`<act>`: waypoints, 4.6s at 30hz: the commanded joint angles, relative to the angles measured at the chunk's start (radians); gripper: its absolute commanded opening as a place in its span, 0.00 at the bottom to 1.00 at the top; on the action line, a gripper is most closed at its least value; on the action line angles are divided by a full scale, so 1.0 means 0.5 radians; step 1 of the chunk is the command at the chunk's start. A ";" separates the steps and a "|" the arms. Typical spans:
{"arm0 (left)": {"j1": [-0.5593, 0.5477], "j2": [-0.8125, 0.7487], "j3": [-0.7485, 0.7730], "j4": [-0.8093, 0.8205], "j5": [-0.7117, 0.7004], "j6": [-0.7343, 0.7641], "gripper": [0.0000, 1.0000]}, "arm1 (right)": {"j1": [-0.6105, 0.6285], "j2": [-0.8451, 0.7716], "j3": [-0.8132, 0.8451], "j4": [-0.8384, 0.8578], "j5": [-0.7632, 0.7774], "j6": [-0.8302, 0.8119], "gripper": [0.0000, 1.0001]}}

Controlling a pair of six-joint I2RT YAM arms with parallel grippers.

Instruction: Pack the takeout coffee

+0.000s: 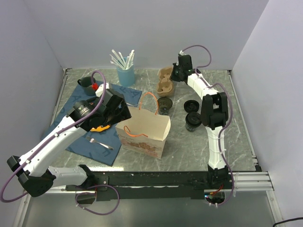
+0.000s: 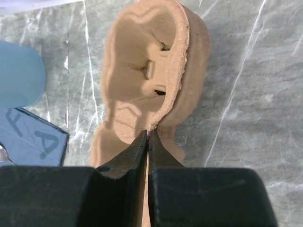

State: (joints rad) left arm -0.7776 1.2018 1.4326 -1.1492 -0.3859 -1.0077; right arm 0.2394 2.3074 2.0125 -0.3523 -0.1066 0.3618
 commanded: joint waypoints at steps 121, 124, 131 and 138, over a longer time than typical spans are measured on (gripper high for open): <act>0.135 -0.155 0.203 -0.144 -0.054 0.162 0.90 | 0.199 -1.018 0.246 -0.206 -0.179 -0.349 0.32; 0.165 -0.198 0.148 -0.079 0.020 0.211 0.90 | 0.233 -1.193 0.111 -0.197 -0.323 -0.291 0.32; 0.279 -0.268 0.010 0.056 0.228 0.309 0.90 | 0.402 -1.562 -0.134 -0.151 -0.897 -0.307 0.32; 0.432 -0.366 -0.079 0.145 0.443 0.355 0.89 | 0.671 -1.908 -0.539 -0.054 -1.005 -0.233 0.32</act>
State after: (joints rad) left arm -0.5945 1.0657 1.4185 -1.1374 -0.2501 -0.8719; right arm 0.5190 1.4536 1.8301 -0.4484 -0.5339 0.2165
